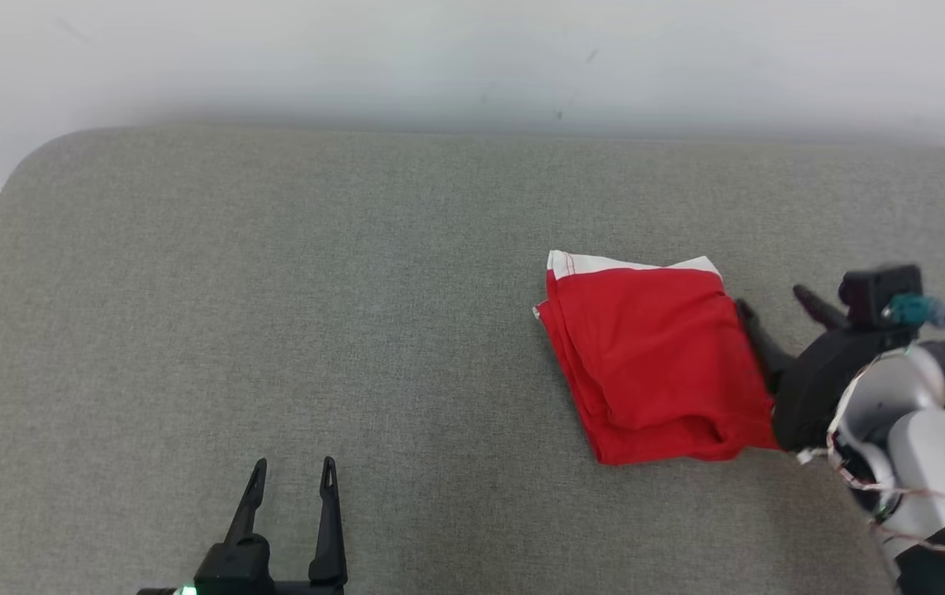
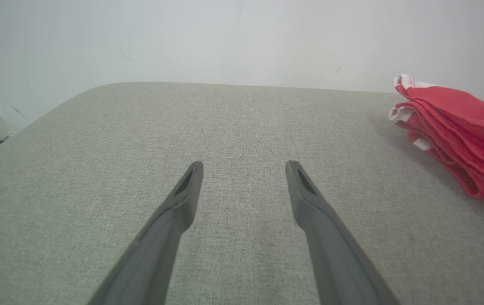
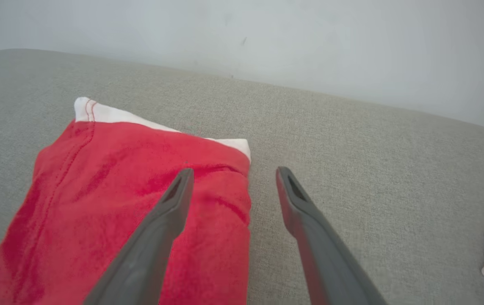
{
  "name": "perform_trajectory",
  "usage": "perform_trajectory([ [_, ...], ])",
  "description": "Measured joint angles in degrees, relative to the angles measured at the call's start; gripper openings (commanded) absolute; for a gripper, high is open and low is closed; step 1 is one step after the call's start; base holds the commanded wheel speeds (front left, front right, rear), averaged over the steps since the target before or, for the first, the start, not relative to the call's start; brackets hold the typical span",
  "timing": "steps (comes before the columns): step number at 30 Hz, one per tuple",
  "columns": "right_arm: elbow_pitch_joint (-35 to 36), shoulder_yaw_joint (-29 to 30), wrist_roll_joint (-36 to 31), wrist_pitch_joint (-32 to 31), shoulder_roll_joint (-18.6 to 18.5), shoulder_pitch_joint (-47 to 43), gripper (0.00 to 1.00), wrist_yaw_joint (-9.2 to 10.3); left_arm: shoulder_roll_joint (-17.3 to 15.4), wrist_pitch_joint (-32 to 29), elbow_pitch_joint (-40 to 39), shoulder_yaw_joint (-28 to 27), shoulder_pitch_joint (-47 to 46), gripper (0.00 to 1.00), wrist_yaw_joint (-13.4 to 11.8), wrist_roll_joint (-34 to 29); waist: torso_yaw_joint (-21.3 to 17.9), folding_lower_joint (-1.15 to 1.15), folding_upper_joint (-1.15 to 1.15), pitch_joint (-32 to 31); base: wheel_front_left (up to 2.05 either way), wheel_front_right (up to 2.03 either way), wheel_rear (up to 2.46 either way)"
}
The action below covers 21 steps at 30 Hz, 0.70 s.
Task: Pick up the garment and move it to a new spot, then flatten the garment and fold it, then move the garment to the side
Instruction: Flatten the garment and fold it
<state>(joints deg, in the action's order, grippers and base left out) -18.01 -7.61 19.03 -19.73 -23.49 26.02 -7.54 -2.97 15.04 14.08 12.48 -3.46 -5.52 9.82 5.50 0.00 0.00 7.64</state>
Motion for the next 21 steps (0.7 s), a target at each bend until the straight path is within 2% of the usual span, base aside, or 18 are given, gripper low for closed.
perform_trajectory([
  [3, -1.86, -0.76, -1.66, 2.93, 1.42, -1.68, 0.99, 0.00, 0.00, 0.00, -0.24, -0.09, -0.10, 1.00, -0.01, 0.01, 0.26, 0.00, 0.00, 0.34, 0.00, 0.00, 0.00],
  [4, -2.21, -1.33, -2.33, 3.80, 1.75, -2.16, 0.77, -0.01, 0.00, 0.00, -0.29, -0.14, -0.10, 1.00, -0.02, 0.01, 0.29, 0.00, 0.00, 0.42, 0.00, 0.00, 0.00],
  [5, -2.60, -1.82, -2.87, 4.70, 2.13, -2.50, 0.31, 0.00, 0.01, 0.00, -0.32, -0.21, -0.10, 1.00, -0.02, 0.01, 0.27, 0.00, 0.00, 0.47, 0.00, 0.00, 0.00],
  [6, -2.82, -2.56, -4.09, 5.71, 2.27, -2.76, 0.00, 0.00, 0.01, 0.00, -0.32, -0.29, -0.10, 1.00, -0.02, 0.01, 0.23, 0.00, 0.00, 0.48, 0.00, 0.00, 0.00],
  [13, -5.25, -7.59, -8.87, 11.29, 6.44, -3.99, 0.00, 0.00, 0.03, 0.00, -0.30, -0.59, -0.09, 1.00, -0.02, 0.00, -0.22, 0.00, 0.00, 0.30, 0.00, 0.00, 0.00],
  [21, -10.81, -17.22, -10.57, 13.44, 12.03, -5.18, 0.00, -0.01, 0.04, 0.00, 0.02, -0.90, -0.09, 1.00, 0.34, -0.09, -0.64, 0.00, 0.00, -0.26, 0.00, 0.00, 0.00],
])
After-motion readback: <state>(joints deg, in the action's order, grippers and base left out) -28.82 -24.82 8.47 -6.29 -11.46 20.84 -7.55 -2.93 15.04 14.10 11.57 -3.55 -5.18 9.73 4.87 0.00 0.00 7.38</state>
